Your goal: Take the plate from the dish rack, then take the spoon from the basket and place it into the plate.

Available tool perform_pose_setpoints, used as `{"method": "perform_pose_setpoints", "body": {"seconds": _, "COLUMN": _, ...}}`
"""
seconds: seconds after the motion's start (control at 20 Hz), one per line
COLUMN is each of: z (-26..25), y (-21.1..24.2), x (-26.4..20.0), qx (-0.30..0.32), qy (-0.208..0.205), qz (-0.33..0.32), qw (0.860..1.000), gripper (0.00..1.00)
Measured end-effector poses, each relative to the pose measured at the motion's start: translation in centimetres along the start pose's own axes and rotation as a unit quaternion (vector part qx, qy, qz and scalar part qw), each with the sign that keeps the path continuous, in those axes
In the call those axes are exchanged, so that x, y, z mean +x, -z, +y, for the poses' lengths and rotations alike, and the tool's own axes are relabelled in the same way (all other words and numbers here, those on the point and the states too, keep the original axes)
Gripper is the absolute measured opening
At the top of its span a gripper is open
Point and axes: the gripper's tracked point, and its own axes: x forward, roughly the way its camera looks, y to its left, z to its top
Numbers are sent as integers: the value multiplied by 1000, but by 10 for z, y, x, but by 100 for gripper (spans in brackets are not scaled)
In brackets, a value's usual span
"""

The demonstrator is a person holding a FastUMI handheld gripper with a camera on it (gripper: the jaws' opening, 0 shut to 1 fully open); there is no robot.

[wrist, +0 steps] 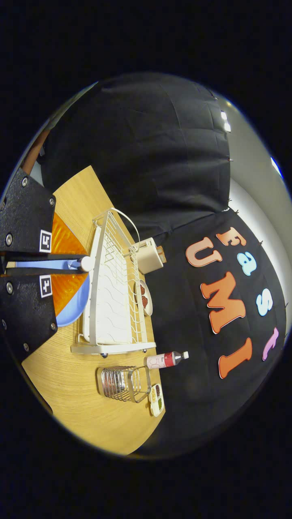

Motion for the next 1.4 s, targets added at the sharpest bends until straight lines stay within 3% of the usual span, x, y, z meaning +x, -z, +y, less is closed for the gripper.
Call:
{"method": "perform_pose_setpoints", "body": {"seconds": 0.45, "z": -26, "y": 30, "x": -2, "qx": 33, "qy": 28, "qz": 41, "qw": 998, "gripper": 14}}
{"method": "perform_pose_setpoints", "body": {"seconds": 0.65, "z": -34, "y": 37, "x": -1, "qx": 25, "qy": 41, "qz": 50, "qw": 998, "gripper": 22}}
{"method": "perform_pose_setpoints", "body": {"seconds": 0.75, "z": -35, "y": 40, "x": -2, "qx": 17, "qy": 47, "qz": 57, "qw": 997, "gripper": 31}}
{"method": "perform_pose_setpoints", "body": {"seconds": 0.8, "z": -39, "y": 37, "x": -3, "qx": 8, "qy": 56, "qz": 54, "qw": 997, "gripper": 45}}
{"method": "perform_pose_setpoints", "body": {"seconds": 1.0, "z": -33, "y": 27, "x": -2, "qx": -12, "qy": 57, "qz": 41, "qw": 997, "gripper": 68}}
{"method": "perform_pose_setpoints", "body": {"seconds": 1.2, "z": -32, "y": -11, "x": -5, "qx": -53, "qy": 79, "qz": -12, "qw": 995, "gripper": 81}}
{"method": "perform_pose_setpoints", "body": {"seconds": 1.4, "z": -24, "y": -59, "x": -10, "qx": -76, "qy": 101, "qz": -79, "qw": 989, "gripper": 87}}
